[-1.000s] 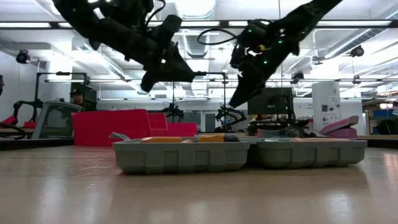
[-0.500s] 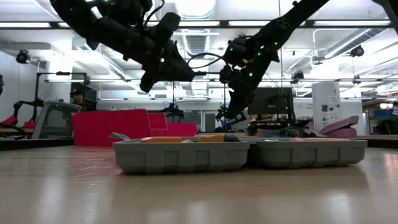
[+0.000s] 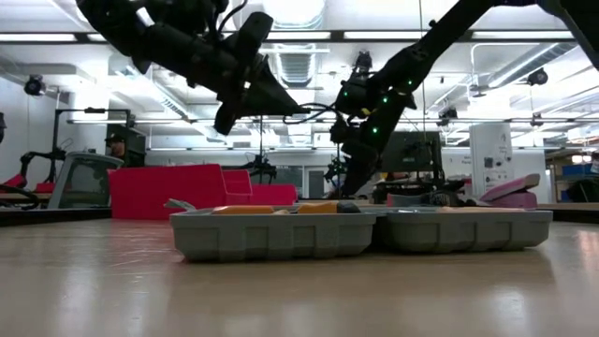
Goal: Prefit tool cases
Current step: Put the yellow hammer into the prefit tool case
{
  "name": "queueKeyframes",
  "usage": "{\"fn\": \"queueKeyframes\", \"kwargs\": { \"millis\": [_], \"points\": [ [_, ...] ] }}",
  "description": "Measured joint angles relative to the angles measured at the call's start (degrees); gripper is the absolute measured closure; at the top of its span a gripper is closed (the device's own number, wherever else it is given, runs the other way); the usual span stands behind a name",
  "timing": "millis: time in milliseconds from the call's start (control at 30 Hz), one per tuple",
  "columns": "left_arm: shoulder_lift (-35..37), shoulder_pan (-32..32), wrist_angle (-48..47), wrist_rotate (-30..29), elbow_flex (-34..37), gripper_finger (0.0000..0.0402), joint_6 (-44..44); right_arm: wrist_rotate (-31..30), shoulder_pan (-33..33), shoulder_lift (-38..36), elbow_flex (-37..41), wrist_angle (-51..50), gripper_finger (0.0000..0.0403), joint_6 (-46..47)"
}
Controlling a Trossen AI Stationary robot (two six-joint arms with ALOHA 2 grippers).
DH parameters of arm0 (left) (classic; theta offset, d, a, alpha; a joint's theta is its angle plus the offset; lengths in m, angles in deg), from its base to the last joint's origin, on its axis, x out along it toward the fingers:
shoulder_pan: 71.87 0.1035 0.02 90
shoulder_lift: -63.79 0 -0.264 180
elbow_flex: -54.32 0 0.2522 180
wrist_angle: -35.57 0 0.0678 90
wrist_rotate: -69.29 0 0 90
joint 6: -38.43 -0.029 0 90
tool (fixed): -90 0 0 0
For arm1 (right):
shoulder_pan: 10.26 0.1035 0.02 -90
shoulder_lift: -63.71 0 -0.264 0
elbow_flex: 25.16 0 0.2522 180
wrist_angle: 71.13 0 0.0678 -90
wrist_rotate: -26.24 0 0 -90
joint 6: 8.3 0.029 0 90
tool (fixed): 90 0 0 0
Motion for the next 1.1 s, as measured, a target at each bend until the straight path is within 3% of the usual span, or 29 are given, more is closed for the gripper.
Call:
{"fn": "queueKeyframes", "kwargs": {
  "millis": [1100],
  "points": [
    [0.00, -0.09, 2.65, 0.01, -0.04, 0.0335, 0.26, -0.96, -2.69, 7.39, -3.76, 2.95, 0.0204, -3.50]
  ]
}}
